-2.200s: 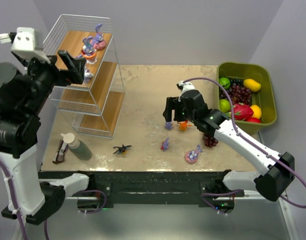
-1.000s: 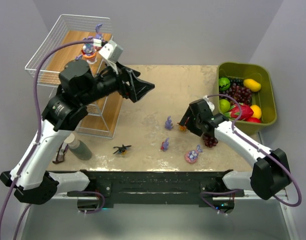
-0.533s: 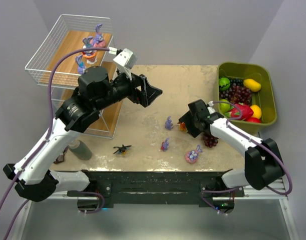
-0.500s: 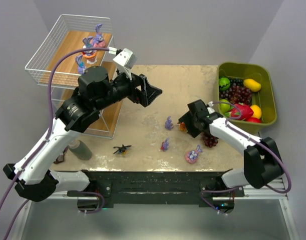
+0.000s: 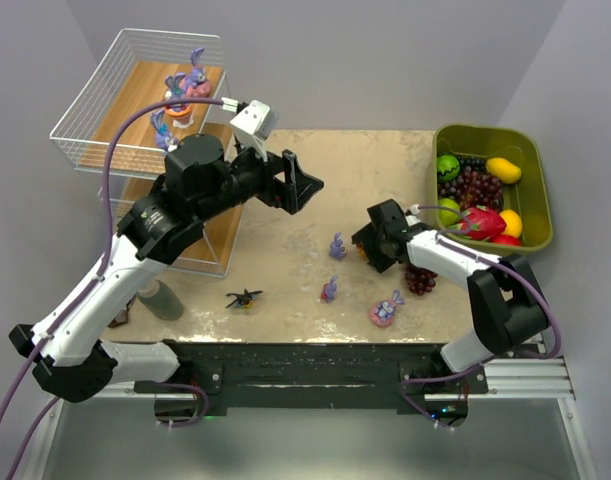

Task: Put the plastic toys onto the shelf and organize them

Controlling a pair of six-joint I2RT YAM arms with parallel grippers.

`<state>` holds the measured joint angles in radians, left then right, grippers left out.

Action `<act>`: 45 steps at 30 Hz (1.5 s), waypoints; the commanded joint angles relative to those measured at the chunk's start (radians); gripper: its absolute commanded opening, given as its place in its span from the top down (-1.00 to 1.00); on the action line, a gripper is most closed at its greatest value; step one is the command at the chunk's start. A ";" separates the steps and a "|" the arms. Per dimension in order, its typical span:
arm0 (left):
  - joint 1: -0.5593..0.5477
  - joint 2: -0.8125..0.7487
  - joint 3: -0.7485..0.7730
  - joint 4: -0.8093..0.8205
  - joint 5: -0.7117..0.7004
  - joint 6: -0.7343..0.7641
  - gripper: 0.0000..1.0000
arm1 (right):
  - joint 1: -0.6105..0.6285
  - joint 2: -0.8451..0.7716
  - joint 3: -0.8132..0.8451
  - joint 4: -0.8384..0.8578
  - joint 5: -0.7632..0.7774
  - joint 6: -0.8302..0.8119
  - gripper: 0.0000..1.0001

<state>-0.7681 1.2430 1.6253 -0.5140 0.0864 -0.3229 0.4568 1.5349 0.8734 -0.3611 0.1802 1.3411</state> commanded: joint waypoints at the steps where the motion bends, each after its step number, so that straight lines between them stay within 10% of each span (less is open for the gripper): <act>1: -0.005 -0.001 0.001 0.025 -0.017 -0.005 -0.80 | -0.015 0.010 0.022 -0.004 0.091 -0.028 -0.42; 25: -0.005 0.024 -0.038 0.034 -0.004 0.007 -0.83 | -0.030 0.005 0.045 -0.001 0.105 -0.183 -0.55; 38: -0.005 0.024 -0.054 0.015 -0.023 0.015 -0.83 | -0.041 0.068 0.075 0.027 0.021 -0.235 0.06; 45: -0.005 0.024 -0.074 0.009 -0.028 0.022 -0.83 | -0.056 0.079 0.144 -0.002 -0.066 -0.377 0.96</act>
<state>-0.7681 1.2758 1.5604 -0.5213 0.0727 -0.3210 0.4107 1.6032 0.9371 -0.3592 0.1871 1.0744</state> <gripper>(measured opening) 0.918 0.525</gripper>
